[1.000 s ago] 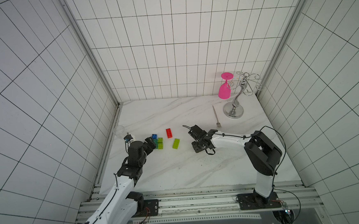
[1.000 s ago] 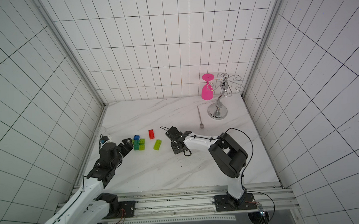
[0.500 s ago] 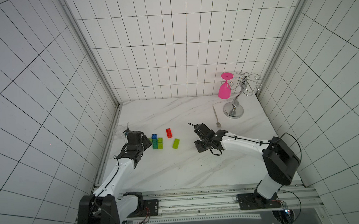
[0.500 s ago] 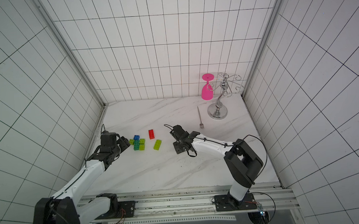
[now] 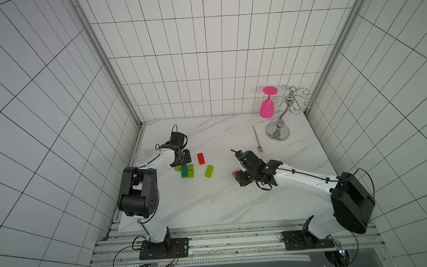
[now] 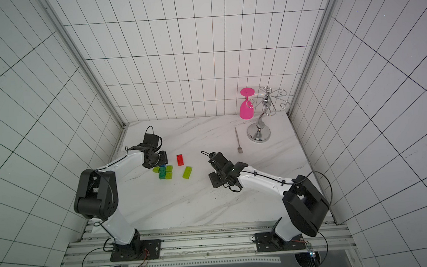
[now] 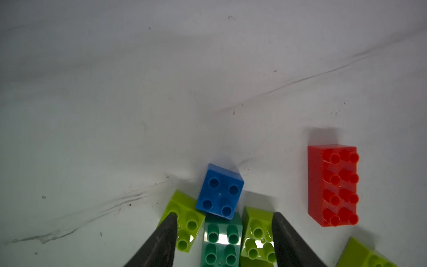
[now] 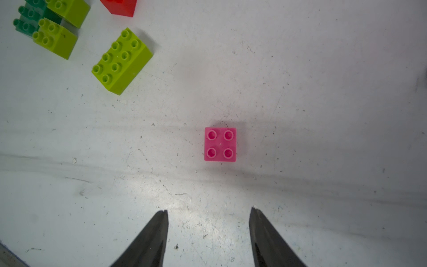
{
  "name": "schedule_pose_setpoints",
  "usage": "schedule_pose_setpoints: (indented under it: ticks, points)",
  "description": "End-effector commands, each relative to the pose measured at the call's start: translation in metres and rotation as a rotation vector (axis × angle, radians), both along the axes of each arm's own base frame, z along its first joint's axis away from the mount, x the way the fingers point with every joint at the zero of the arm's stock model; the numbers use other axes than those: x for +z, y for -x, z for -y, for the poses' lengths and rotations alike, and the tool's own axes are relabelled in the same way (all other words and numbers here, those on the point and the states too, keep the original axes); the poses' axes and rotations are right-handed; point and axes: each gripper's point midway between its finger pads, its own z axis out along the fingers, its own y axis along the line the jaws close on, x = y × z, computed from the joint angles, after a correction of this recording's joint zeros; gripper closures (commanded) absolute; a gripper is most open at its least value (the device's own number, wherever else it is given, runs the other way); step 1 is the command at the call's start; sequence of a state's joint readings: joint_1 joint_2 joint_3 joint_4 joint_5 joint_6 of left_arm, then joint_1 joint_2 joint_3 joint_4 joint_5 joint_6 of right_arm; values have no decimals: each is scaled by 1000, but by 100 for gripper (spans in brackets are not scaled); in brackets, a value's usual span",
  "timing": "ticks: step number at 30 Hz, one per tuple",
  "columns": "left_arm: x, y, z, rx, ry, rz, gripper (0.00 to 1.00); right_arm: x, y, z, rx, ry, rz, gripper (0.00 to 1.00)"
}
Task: Assemble a spoon with lego
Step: Pick up the lego brick from the center of the board.
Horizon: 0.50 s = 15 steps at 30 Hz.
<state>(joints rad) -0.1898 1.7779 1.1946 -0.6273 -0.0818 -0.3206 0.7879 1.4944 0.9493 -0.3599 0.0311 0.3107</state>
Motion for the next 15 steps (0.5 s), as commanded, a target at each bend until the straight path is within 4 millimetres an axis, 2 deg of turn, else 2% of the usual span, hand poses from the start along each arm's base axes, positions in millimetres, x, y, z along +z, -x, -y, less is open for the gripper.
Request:
schedule_pose_setpoints:
  ticks: [1, 5, 9, 15]
  points:
    - [-4, 0, -12, -55, -106, -66, 35, 3, 7, -4, 25, -34, 0, 40]
    - [-15, -5, -13, -72, -69, -122, 36, 1, 9, -7, 33, -33, -7, 40]
    - [-17, -13, -8, -105, -55, -133, 38, -1, 8, -7, 38, -23, -9, 40]
    - [-29, -17, -2, -131, -39, -177, 53, -5, 8, -5, 37, -2, -9, 40]
